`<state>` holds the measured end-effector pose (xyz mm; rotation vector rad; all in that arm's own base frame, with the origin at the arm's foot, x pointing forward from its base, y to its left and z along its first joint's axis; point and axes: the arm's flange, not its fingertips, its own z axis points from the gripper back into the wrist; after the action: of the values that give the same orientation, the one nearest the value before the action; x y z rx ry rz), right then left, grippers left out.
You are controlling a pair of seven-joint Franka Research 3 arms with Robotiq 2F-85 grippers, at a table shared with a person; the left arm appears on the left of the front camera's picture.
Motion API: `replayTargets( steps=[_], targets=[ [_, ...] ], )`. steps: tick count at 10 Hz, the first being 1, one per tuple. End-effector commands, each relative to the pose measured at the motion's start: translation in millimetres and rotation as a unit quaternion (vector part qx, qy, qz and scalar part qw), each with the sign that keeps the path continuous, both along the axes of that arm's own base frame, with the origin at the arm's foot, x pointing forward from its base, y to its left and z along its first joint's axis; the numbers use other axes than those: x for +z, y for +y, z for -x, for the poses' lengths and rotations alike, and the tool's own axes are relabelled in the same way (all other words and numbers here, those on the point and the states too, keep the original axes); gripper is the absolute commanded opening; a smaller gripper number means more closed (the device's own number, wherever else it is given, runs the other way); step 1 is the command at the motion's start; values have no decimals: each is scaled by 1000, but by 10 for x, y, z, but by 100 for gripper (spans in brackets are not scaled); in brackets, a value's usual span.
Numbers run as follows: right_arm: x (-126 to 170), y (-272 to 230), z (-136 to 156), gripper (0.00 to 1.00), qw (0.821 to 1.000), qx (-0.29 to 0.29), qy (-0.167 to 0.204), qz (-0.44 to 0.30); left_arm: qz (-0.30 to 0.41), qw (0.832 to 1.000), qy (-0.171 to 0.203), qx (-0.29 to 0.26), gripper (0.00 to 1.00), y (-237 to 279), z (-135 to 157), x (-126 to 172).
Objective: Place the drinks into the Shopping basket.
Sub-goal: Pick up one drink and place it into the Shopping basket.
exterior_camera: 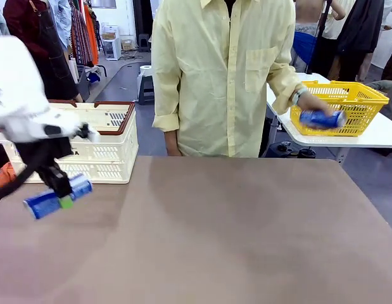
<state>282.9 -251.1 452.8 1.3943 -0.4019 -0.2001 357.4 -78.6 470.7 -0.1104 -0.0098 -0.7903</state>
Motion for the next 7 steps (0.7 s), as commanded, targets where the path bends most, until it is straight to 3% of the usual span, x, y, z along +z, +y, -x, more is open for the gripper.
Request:
replayTargets(
  steps=[1,2,3,7],
  targets=[
    [19,14,4,100,1000,2,-14,-1,21,998,-44,50,0,181,244,381],
    [19,14,4,100,1000,2,-14,-1,54,993,-62,82,0,339,371,487],
    [19,14,4,100,1000,2,-14,-1,13,999,-20,21,0,133,160,300],
    [19,14,4,100,1000,2,-14,-1,23,999,-19,31,0,164,248,330]
  ],
)
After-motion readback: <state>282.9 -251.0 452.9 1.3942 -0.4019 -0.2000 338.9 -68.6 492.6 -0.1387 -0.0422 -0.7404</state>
